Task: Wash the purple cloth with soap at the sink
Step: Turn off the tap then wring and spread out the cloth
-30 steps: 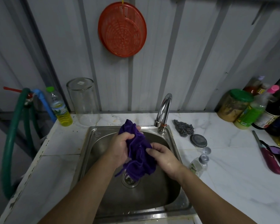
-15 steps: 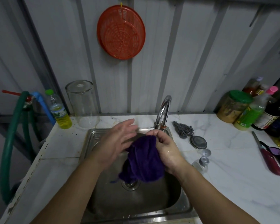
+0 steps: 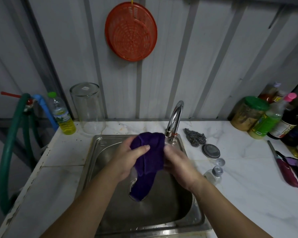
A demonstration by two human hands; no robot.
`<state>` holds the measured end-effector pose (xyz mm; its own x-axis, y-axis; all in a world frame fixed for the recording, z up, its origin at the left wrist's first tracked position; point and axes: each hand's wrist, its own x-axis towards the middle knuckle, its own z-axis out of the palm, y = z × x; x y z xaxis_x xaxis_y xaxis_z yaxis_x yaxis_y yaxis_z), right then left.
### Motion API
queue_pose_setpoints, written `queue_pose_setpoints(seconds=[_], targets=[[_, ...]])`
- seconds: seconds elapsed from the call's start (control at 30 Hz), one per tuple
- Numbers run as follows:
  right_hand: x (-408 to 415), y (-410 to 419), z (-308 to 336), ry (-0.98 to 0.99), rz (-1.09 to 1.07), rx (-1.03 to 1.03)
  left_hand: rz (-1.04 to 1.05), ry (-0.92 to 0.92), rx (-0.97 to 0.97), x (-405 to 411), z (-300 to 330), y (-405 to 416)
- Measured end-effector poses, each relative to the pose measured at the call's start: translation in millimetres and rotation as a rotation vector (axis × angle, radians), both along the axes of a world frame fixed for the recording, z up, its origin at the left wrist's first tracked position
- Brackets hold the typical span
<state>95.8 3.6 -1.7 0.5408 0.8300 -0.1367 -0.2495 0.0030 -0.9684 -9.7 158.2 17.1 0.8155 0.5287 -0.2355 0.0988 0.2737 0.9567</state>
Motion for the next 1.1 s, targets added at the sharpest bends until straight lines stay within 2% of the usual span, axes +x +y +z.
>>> queue_pose_setpoints(seconds=[0.07, 0.2, 0.27, 0.37, 0.47, 0.53, 0.6, 0.63, 0.73, 0.8, 0.9, 0.97, 1.1], targets=[[-4.5, -5.9, -8.3, -0.163, 0.049, -0.07, 0.04, -0.02, -0.101, 2.3, 3.6, 2.1], [-8.7, -5.9, -15.3, -0.253, -0.032, -0.052, 0.121, 0.064, -0.208, 7.7, 1.5, 4.1], [-10.2, -3.1, -15.3, -0.456, -0.101, -0.088, 0.114, 0.126, -0.237, 9.6, -1.8, 7.2], [-12.7, -4.1, -12.4, -0.918, -0.24, -0.079, -0.049, 0.262, -0.213, 6.5, 1.2, 9.0], [-9.1, -5.1, -8.9, -1.055, -0.213, -0.012, -0.158, 0.345, -0.15, 3.2, 3.6, 10.1], [-8.3, -3.5, -8.0, -1.028, -0.181, -0.02, -0.237, 0.4, -0.09, 0.5, 4.8, 10.3], [-9.7, 0.1, -7.8, -0.915, -0.226, -0.065, -0.272, 0.436, -0.042, -1.3, 3.1, 10.0], [-10.2, 2.3, -8.2, -0.831, -0.26, -0.067, -0.251, 0.401, -0.023, -2.0, 1.3, 9.3], [-11.8, 9.5, -9.1, -0.59, -0.386, -0.017, -0.166, 0.148, -0.001, -4.3, -5.8, 11.6], [-8.5, 12.7, -10.3, -0.413, -0.45, 0.004, -0.187, 0.046, 0.065, -6.8, -6.2, 11.9], [-4.0, 9.8, -12.6, -0.232, -0.443, 0.0, -0.205, 0.039, 0.224, -7.3, -8.4, 8.6], [-5.3, 1.8, -14.5, -0.219, -0.418, -0.011, -0.194, 0.043, 0.25, -8.7, -7.7, 2.9], [-14.7, -19.6, -17.8, -0.003, -0.423, -0.007, -0.117, 0.032, 0.252, -12.1, -8.8, -17.5]])
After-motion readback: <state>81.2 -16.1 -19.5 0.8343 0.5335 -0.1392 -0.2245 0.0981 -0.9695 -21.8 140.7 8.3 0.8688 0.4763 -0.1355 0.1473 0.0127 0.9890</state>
